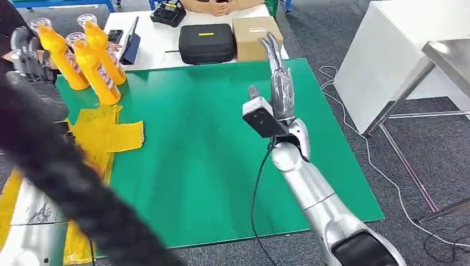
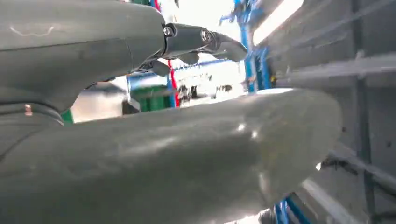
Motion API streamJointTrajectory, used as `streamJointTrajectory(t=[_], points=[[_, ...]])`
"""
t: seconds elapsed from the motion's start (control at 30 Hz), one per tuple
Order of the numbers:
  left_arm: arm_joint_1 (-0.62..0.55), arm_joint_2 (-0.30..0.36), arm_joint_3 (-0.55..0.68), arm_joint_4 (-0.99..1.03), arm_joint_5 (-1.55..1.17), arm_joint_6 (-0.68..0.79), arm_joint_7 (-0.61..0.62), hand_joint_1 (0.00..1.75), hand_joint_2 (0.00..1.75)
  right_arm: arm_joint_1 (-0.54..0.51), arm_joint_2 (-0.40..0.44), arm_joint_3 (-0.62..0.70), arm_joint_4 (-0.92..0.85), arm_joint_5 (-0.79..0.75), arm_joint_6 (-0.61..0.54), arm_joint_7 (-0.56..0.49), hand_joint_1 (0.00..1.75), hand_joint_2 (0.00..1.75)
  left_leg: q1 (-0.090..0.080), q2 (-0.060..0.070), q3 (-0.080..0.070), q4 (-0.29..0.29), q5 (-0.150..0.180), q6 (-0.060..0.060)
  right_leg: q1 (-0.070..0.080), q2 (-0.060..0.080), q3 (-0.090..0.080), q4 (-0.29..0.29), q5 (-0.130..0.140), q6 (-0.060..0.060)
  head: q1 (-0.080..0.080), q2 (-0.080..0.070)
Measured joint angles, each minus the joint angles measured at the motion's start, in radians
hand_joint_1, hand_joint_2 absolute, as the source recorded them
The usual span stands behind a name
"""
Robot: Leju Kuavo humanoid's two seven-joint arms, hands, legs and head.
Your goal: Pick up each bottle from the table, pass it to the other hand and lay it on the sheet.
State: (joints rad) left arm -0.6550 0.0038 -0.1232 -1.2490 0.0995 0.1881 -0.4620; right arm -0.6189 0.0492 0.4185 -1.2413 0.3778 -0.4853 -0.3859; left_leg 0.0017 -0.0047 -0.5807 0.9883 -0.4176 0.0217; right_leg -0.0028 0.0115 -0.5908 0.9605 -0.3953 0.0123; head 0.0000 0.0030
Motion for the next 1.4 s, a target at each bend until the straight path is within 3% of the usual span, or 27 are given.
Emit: streamJointTrajectory(t=[0.1, 0.33, 0.67, 1.4], points=[[-0.02, -0.021, -0.026, 0.044, 0.009, -0.011, 0.01, 0.0, 0.0, -0.002, 0.032, -0.01, 0.0, -0.093, 0.042, -0.05, 0.0, 0.0, 0.0, 0.0, 0.0, 0.0, 0.0, 0.0, 0.0, 0.0, 0.0, 0.0, 0.0, 0.0, 0.0, 0.0], [-0.031, -0.062, -0.073, 0.113, 0.027, -0.031, 0.008, 0.0, 0.0, -0.004, 0.085, -0.019, 0.001, -0.148, 0.087, -0.067, 0.0, 0.0, 0.001, 0.0, -0.001, 0.0, 0.0, 0.0, 0.0, 0.001, -0.001, 0.0, 0.0, 0.0, 0.0, 0.0], [-0.034, -0.082, -0.087, 0.145, -0.037, 0.021, 0.018, 0.0, 0.0, -0.011, 0.134, -0.017, 0.011, -0.117, 0.142, -0.067, 0.0, 0.0, 0.0, 0.0, -0.001, 0.0, 0.0, 0.0, 0.0, 0.001, -0.001, 0.0, 0.0, 0.0, 0.0, 0.0], [-0.068, -0.096, -0.087, 0.212, -0.076, -0.05, 0.007, 0.0, 0.0, -0.046, 0.172, -0.036, 0.058, -0.13, 0.172, -0.067, 0.0, 0.0, 0.0, 0.0, -0.001, 0.0, 0.0, 0.0, 0.0, 0.001, -0.001, 0.0, 0.0, 0.0, 0.0, 0.0]])
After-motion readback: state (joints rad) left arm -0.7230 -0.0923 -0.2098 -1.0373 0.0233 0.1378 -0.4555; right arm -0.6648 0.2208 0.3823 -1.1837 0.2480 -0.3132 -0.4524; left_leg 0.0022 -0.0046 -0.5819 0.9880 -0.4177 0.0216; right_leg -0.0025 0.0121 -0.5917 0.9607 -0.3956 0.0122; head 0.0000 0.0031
